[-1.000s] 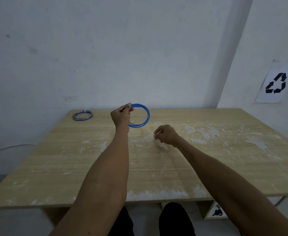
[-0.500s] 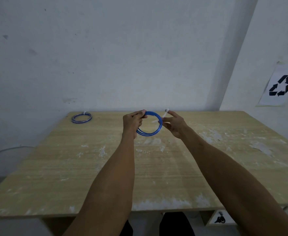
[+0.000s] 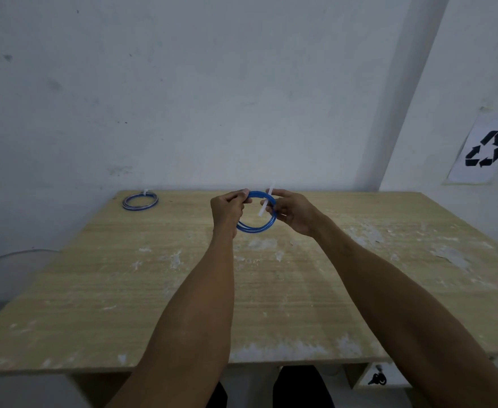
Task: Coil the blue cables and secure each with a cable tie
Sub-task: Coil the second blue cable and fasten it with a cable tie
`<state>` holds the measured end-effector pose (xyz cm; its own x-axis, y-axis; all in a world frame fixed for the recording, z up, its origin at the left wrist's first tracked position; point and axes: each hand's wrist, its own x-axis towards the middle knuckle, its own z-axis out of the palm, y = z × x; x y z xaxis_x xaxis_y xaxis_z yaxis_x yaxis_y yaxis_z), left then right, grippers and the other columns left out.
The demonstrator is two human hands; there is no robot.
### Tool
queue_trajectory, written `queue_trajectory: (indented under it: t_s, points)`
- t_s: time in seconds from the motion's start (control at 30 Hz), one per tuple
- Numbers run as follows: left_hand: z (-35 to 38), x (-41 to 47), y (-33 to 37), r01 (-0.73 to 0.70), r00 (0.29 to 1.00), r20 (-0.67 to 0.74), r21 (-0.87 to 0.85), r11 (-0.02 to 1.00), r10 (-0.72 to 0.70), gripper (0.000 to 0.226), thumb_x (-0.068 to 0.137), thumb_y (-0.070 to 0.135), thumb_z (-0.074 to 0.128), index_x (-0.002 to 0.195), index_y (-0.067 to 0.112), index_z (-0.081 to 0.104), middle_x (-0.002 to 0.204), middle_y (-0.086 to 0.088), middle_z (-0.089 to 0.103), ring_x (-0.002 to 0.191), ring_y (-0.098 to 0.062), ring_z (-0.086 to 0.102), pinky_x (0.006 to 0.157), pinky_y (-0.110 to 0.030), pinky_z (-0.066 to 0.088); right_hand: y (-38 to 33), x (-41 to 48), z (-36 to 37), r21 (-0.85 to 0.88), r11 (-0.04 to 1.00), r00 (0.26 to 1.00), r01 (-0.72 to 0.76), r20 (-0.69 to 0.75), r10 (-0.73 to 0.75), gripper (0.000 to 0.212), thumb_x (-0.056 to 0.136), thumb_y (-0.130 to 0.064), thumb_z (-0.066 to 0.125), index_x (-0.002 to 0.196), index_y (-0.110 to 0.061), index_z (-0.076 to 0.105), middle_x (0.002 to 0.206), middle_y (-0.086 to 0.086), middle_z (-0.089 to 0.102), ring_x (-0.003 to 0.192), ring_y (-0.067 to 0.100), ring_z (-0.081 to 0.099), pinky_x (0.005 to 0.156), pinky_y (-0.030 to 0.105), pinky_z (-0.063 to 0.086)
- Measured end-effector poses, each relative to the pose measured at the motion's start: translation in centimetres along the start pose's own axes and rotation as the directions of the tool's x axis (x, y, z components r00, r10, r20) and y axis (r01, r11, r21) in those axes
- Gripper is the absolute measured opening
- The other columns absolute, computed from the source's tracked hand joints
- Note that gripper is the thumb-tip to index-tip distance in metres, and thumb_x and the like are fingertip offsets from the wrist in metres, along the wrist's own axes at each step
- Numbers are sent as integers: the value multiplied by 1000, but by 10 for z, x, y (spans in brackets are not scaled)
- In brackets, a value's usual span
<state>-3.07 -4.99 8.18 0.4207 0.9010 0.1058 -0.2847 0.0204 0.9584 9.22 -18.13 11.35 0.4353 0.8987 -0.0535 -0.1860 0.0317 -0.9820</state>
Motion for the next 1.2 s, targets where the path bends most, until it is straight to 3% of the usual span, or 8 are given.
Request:
queue_trajectory:
  t_s: [0.2, 0.4, 0.5, 0.57, 0.63, 0.87, 1.07, 1.2]
  points:
    - [3, -2, 3, -29, 999, 17, 39, 999, 29, 15, 89, 19, 76, 98, 8, 79, 73, -5, 77, 58, -16, 47, 50, -22, 40, 1, 4, 3, -226, 971, 995, 78, -46, -91, 66, 79, 3, 80, 139, -8, 55, 102, 11, 76, 92, 20, 74, 88, 34, 54]
    - [5, -7, 6, -3, 999, 46, 27, 1000, 2, 12, 88, 12, 75, 97, 5, 80, 58, 6, 70, 49, -8, 45, 49, -22, 38, 1, 4, 5, -357, 931, 988, 80, -93, -121, 50, 77, -26, 87, 122, -10, 72, 101, 9, 67, 91, 20, 60, 82, 35, 49]
    - [7, -10, 8, 12, 998, 60, 5, 1000, -13, 10, 90, 10, 73, 96, 4, 78, 58, 6, 69, 52, -10, 43, 49, -21, 37, 3, 1, 7, -362, 927, 985, 102, -94, -145, 31, 80, -30, 84, 106, -15, 79, 106, 18, 68, 96, 21, 57, 80, 34, 46]
    - [7, -10, 9, 20, 999, 50, -30, 999, -18, 17, 89, 13, 75, 102, 2, 78, 62, 2, 71, 50, -9, 42, 48, -20, 38, 4, -2, 9, -338, 936, 981, 101, -121, -150, 27, 83, -28, 82, 102, -10, 78, 95, 9, 71, 90, 16, 59, 78, 31, 45]
    - [6, -10, 10, 15, 998, 55, -40, 999, -13, 19, 89, 15, 76, 103, 2, 78, 72, -7, 75, 49, -7, 43, 48, -19, 38, 4, -4, 11, -307, 946, 980, 100, -134, -147, 25, 85, -25, 80, 102, -7, 77, 90, -1, 70, 85, 11, 59, 77, 30, 46]
    - [1, -11, 9, -10, 998, 62, -9, 1000, 11, 20, 90, 15, 75, 104, 1, 77, 79, -13, 75, 46, -3, 48, 50, -18, 40, 4, 1, 8, -270, 951, 973, 151, -132, -192, 21, 84, -16, 81, 104, -9, 79, 87, 8, 64, 83, 25, 54, 77, 35, 49]
    - [1, -11, 10, -5, 996, 87, 11, 1000, 4, 21, 89, 16, 76, 104, 2, 77, 81, -12, 76, 48, -3, 49, 52, -18, 41, 3, 1, 8, -205, 979, 973, 17, -222, -64, 22, 90, -28, 76, 97, -8, 75, 96, 7, 74, 92, 21, 65, 90, 41, 56]
    - [-3, -8, 11, 6, 997, 78, -5, 1000, -5, 19, 89, 15, 76, 103, 2, 78, 77, -11, 76, 51, -6, 46, 50, -19, 39, 6, 6, -4, -148, 988, 925, -37, -379, -22, 21, 96, -26, 66, 90, -7, 73, 89, 9, 73, 80, 20, 67, 83, 40, 58]
